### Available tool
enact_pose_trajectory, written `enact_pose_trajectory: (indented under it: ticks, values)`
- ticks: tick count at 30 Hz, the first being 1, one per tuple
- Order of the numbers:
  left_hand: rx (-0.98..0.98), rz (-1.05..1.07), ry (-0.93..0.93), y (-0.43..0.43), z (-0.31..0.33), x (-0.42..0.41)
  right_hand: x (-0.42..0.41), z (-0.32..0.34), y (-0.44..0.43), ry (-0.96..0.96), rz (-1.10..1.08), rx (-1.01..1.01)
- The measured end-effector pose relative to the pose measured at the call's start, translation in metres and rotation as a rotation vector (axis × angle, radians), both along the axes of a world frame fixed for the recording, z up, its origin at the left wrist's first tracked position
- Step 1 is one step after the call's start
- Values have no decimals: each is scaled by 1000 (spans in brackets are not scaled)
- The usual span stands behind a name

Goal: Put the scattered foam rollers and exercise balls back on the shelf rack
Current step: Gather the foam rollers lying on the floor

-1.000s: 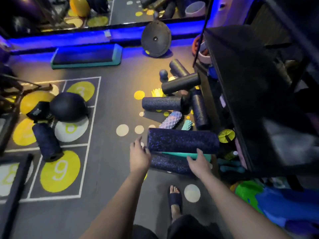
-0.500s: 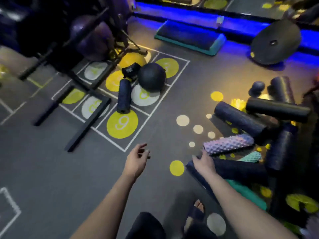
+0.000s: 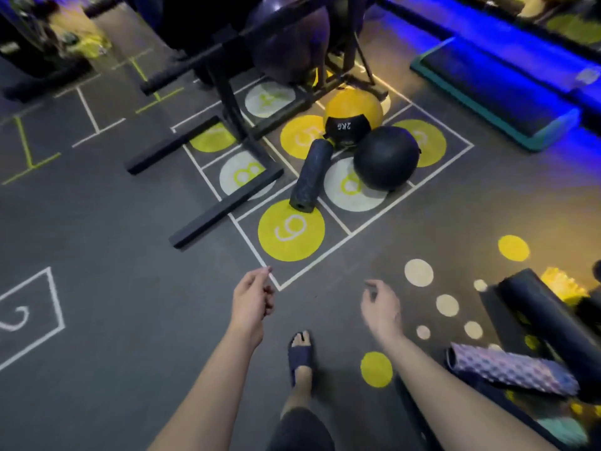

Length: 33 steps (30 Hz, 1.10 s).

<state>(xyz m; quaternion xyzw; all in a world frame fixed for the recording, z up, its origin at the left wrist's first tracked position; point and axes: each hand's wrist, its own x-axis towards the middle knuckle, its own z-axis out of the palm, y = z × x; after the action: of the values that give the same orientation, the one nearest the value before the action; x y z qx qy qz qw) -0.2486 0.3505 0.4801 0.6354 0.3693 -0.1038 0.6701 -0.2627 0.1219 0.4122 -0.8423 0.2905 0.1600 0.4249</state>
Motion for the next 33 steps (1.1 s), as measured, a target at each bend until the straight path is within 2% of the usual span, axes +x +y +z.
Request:
enact_pose_trajectory:
  ticks: [5, 10, 13, 17, 20, 26, 29, 33]
  values:
    - [-11, -108, 40, 31, -12, 124, 111, -11, 35, 48, -58, 11]
    - [-1, -284, 100, 32, -18, 236, 192, -7, 60, 73, -132, 133]
    - [13, -363, 164, 17, -46, 304, 238, -23, 56, 115, -188, 195]
    - [18, -409, 252, -1, -99, 384, 323, -57, 37, 193, -380, 255]
    - [31, -430, 324, -7, -135, 442, 399, -92, 28, 242, -371, 288]
    - [155, -558, 441, -10, -256, 579, 542, -210, 27, 395, -195, 227]
    - [229, -628, 444, -14, -345, 643, 592, -297, 36, 449, -197, 226]
    - [305, -806, 558, -8, -480, 707, 627, -427, 60, 463, -42, 259]
